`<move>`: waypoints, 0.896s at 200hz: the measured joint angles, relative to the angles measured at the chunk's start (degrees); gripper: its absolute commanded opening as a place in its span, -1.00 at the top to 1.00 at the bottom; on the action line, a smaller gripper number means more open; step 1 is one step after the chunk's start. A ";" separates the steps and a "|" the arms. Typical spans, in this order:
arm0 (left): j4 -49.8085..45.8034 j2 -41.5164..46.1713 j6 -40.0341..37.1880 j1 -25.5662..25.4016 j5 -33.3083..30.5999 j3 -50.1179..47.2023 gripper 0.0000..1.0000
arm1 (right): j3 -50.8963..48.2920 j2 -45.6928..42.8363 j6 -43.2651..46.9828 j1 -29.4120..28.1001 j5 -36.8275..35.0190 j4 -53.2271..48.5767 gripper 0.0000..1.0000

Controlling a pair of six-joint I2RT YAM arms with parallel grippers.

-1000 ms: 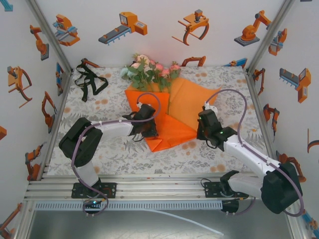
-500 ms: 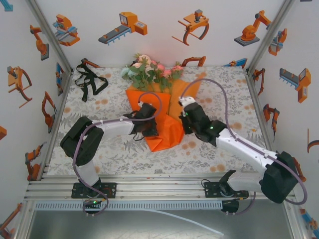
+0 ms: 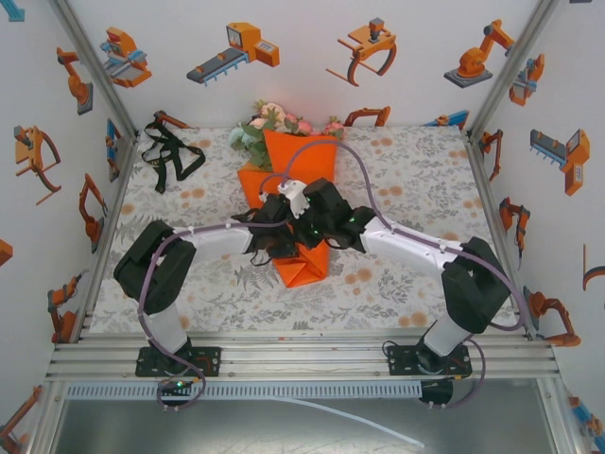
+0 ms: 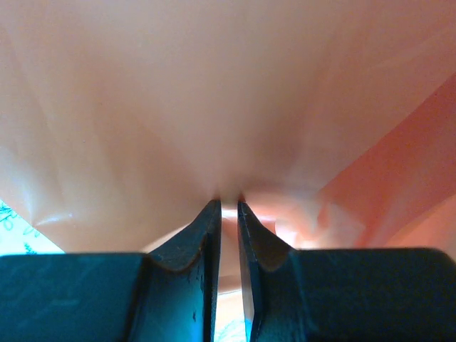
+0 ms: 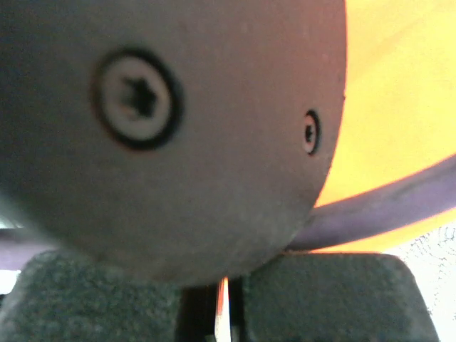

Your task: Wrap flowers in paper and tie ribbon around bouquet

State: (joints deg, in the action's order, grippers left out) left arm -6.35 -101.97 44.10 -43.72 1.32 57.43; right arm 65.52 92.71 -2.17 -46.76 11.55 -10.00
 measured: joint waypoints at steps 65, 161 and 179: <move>0.33 6.10 1.29 3.76 1.81 -3.96 0.28 | -5.77 -0.85 -0.81 0.98 1.40 3.96 1.00; 1.03 16.46 3.41 12.09 4.46 -8.83 0.42 | -7.30 -2.10 -3.50 2.29 4.24 6.67 1.00; 1.49 16.00 3.48 12.09 5.66 -9.88 0.46 | -6.95 -1.64 -4.66 2.29 5.18 7.08 1.00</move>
State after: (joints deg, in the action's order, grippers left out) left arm -4.86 -85.97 47.57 -31.64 6.98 47.55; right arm 58.57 91.07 -6.83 -44.47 16.73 -2.92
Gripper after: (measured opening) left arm 0.283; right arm 0.004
